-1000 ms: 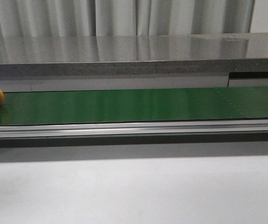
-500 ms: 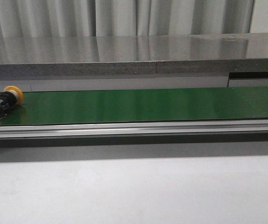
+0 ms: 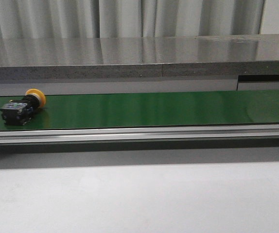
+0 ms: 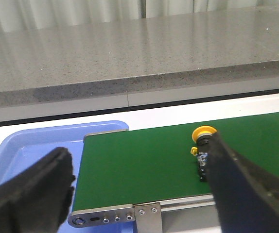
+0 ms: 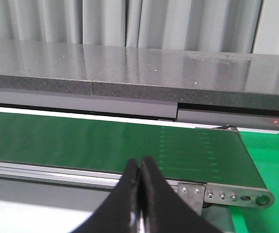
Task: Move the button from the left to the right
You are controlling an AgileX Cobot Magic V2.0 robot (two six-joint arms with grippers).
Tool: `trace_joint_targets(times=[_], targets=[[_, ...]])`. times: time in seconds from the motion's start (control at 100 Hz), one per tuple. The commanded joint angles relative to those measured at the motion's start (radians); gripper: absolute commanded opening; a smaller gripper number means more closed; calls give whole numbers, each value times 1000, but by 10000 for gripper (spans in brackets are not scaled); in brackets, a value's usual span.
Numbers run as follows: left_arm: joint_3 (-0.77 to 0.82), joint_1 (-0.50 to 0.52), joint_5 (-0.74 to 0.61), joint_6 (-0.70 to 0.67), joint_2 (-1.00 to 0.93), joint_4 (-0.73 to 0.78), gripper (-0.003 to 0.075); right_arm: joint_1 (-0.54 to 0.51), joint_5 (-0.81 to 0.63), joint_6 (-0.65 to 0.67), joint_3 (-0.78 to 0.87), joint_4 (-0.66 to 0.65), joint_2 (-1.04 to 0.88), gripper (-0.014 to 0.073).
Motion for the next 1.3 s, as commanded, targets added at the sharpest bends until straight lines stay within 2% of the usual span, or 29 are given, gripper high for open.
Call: trace_joint_targets(times=[0.0, 0.19, 0.89, 1.09, 1.29], targets=[[-28, -8, -88, -1, 4, -12, 351, -1, -83, 2, -18, -8, -14, -109], [-28, -8, -88, -1, 4, -12, -21, -1, -83, 2, -18, -8, -14, -109], [-28, -8, -88, -1, 4, -12, -19, -1, -144, 2, -32, -7, -14, -109], [-28, -8, -88, -1, 4, -12, -19, -1, -80, 2, -126, 2, 10, -109], [-28, -8, -88, -1, 4, -12, -19, -1, 6, 2, -264, 2, 149, -109]])
